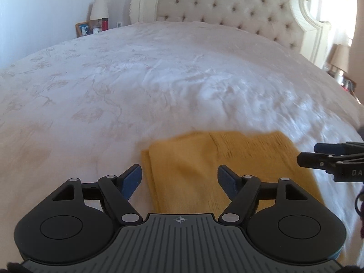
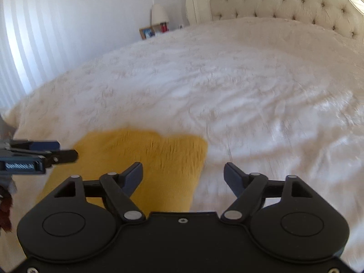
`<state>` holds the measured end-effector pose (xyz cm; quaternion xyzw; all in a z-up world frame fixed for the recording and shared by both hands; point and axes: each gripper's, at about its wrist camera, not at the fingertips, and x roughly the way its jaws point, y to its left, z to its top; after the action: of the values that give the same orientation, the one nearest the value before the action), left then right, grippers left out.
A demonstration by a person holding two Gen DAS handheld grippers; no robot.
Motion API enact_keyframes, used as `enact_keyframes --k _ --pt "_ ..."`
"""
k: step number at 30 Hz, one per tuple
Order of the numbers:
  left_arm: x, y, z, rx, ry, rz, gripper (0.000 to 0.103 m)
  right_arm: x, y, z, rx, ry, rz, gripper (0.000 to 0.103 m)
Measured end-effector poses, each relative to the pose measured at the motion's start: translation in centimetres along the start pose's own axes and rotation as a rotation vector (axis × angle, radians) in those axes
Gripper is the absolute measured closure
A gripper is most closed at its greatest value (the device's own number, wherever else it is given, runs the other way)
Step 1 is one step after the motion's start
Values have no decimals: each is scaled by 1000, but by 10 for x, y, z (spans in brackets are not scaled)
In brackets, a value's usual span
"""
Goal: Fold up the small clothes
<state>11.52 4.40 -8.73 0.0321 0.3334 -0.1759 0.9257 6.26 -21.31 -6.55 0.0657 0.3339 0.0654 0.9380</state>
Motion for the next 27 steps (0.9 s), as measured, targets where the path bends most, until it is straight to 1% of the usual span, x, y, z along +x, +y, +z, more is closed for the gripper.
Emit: enact_keyframes --k 3,5,7,9,10,12,14,15,16,17,20,23,25,27 --pt "-9 -3 -21 29 33 8 30 -6 1 -17 -2 58 -30 20" --pt "-6 -1 -33 41 65 28 29 -6 -6 -28 44 99 -55 12" --pt "-4 7 -41 0 73 31 28 -7 -14 -32 107 115 -56 11" --pt "-8 12 -40 -56 70 32 29 -13 -16 -31 146 109 -63 11" --pt "-13 12 -39 -66 62 37 29 -20 -14 -29 146 97 -64 11" --pt "-25 7 -39 -54 42 43 30 -31 -8 -27 142 84 -48 10" --pt "-35 2 -43 -41 37 25 30 -42 2 -28 142 89 -15 9" --pt "-39 0 -47 -35 38 16 30 -44 6 -30 136 99 -7 8" --pt "-42 -3 -50 -27 41 11 30 -46 10 -33 126 114 -3 4" --pt "-45 -5 -54 -16 49 9 30 -47 15 -37 113 140 -5 2" --pt "-46 -9 -69 -1 78 10 29 -43 25 -49 83 227 -29 1" --pt "-42 -7 -81 -39 103 9 29 -37 29 -60 70 286 -63 1" --pt "-44 -6 -83 -63 96 9 29 -40 29 -65 79 287 -66 1" --pt "-49 -9 -80 -65 86 13 29 -49 29 -64 84 262 -60 1"
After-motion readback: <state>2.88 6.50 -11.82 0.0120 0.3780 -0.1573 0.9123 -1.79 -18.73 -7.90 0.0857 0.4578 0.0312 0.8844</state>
